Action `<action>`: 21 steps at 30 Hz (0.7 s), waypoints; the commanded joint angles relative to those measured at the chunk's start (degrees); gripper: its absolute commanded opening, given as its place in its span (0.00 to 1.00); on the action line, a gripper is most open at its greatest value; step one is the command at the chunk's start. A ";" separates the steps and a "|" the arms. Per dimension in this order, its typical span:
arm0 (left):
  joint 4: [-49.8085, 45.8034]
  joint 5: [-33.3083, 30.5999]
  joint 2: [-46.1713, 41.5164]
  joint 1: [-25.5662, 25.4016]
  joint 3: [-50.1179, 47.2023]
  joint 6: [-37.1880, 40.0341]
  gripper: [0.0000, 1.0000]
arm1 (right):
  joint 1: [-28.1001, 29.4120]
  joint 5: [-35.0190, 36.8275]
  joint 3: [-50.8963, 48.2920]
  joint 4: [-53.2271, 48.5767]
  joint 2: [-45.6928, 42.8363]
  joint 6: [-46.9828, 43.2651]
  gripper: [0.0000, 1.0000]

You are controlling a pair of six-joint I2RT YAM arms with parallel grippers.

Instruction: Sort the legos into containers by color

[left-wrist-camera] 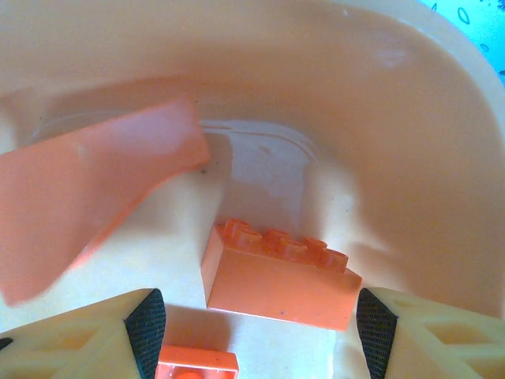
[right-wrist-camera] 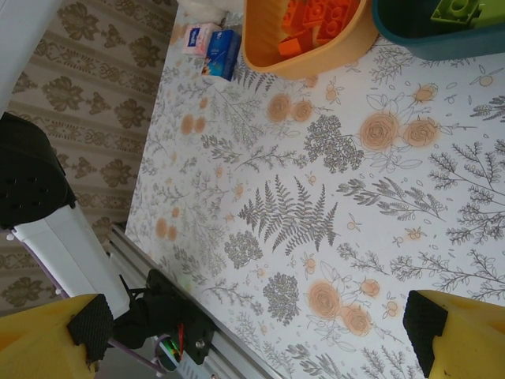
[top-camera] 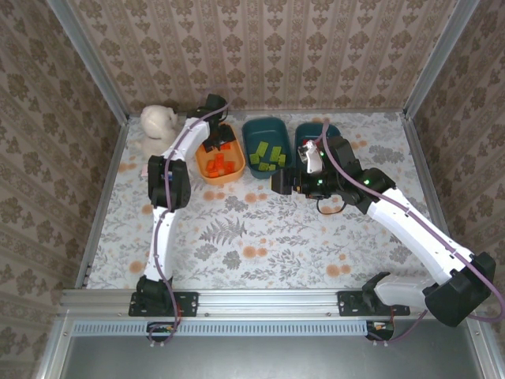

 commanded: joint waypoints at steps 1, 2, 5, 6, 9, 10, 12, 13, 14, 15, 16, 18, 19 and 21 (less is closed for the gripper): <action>-0.65 -1.45 -6.76 -0.46 1.37 1.08 0.70 | 0.34 1.80 0.25 -0.86 -1.11 -0.31 0.98; -0.66 -1.58 -7.86 -0.46 1.29 1.21 0.71 | 0.35 2.15 0.71 -1.08 -1.07 -0.59 0.98; -0.09 -1.69 -11.75 -0.49 -0.26 1.51 0.73 | 0.34 4.04 1.96 -1.87 -0.99 -1.69 0.98; 0.16 -1.64 -13.26 -0.54 -1.33 1.52 0.73 | 0.35 5.05 2.41 -2.40 -1.02 -2.03 0.97; 1.89 -1.18 -19.87 -0.94 -7.67 1.51 0.76 | 0.33 8.52 2.99 -2.31 -2.24 -3.03 0.97; 2.83 -0.91 -22.90 -1.09 -10.87 1.45 0.76 | 0.35 9.82 2.94 -1.87 -2.89 -3.26 0.97; 4.98 0.08 -29.29 -1.50 -17.76 1.69 0.77 | 0.26 11.70 2.59 -0.56 -4.07 -3.69 0.97; 6.02 0.69 -32.77 -1.61 -21.80 1.76 0.78 | 0.26 12.81 2.35 0.16 -4.65 -3.83 0.98; 6.99 1.35 -36.29 -1.69 -25.92 1.73 0.78 | 0.19 13.67 1.94 1.03 -5.22 -3.84 0.98; 7.72 1.79 -39.45 -1.84 -29.48 1.84 0.78 | 0.22 14.30 1.53 1.83 -5.73 -4.03 0.99; 8.18 2.52 -42.91 -1.98 -33.39 2.25 0.79 | 0.12 14.96 0.99 2.68 -6.26 -4.11 0.99; 9.17 4.95 -49.86 -1.96 -40.55 3.01 0.79 | 0.00 15.93 0.02 4.78 -7.22 -4.86 1.00; 10.11 7.09 -53.52 -2.02 -44.56 3.79 0.80 | 0.00 16.28 -0.61 5.58 -7.79 -5.51 1.00; 10.96 11.05 -60.11 -2.04 -51.72 4.82 0.80 | -0.09 17.21 -1.91 6.95 -8.98 -6.46 1.00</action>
